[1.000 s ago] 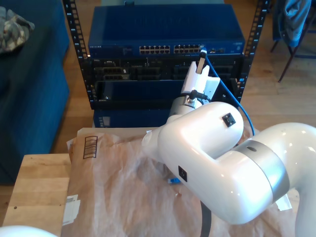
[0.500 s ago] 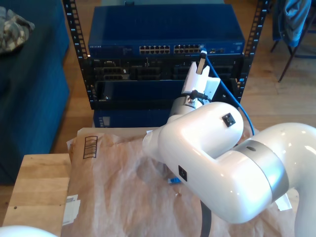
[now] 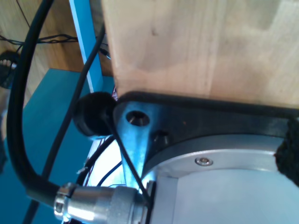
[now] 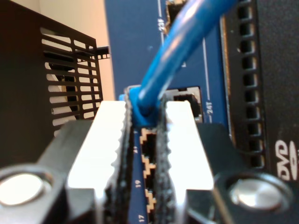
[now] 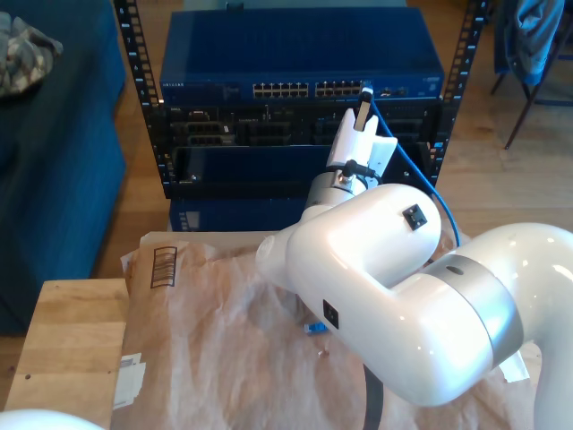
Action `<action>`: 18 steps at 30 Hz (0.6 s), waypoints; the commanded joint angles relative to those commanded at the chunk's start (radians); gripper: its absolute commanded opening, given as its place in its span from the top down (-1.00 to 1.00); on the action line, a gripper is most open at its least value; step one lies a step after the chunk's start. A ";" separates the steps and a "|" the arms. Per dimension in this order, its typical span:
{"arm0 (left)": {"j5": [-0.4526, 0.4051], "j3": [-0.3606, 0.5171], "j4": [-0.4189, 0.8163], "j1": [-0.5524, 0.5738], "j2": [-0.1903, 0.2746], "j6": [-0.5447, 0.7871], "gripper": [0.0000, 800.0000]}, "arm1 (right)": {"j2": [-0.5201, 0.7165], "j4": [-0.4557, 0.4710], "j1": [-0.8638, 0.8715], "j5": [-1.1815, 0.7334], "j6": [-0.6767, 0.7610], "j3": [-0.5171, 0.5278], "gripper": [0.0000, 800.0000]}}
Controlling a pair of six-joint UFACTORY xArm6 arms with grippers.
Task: Grab the cable and plug it in
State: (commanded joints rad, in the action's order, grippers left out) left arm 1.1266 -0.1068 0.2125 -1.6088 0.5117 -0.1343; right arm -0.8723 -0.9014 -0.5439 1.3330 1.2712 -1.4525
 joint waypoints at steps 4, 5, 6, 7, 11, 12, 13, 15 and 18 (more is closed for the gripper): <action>0.000 0.002 0.000 0.000 0.000 0.000 -1.00 | 0.000 0.000 0.000 0.000 0.000 0.000 1.00; 0.000 0.000 0.000 0.000 0.000 0.000 -1.00 | 0.000 0.000 0.000 -0.002 0.000 -0.003 1.00; 0.002 0.000 0.000 0.000 0.000 0.000 -1.00 | 0.000 0.000 0.000 -0.005 0.000 -0.006 1.00; 0.000 0.002 0.000 0.000 0.000 0.000 -1.00 | 0.000 0.000 0.000 -0.006 0.000 -0.006 1.00; 0.000 0.002 0.002 0.000 0.000 0.000 -1.00 | 0.000 0.000 0.002 -0.011 0.000 -0.008 1.00; 0.000 0.000 0.000 0.000 0.000 0.000 -1.00 | -0.002 0.000 0.002 -0.011 0.000 -0.008 1.00; 0.000 0.000 0.000 0.000 0.000 0.000 -1.00 | -0.002 0.000 0.002 -0.011 0.000 -0.008 1.00; 0.000 0.002 0.000 0.000 0.000 0.000 -1.00 | -0.002 0.000 0.005 -0.011 0.000 -0.011 1.00; 0.000 0.000 0.000 0.000 0.000 0.000 -1.00 | -0.009 0.000 0.005 -0.012 0.000 -0.021 1.00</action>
State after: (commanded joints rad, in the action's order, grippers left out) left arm 1.1266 -0.1068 0.2125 -1.6088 0.5117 -0.1343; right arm -0.8815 -0.9014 -0.5393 1.3207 1.2712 -1.4739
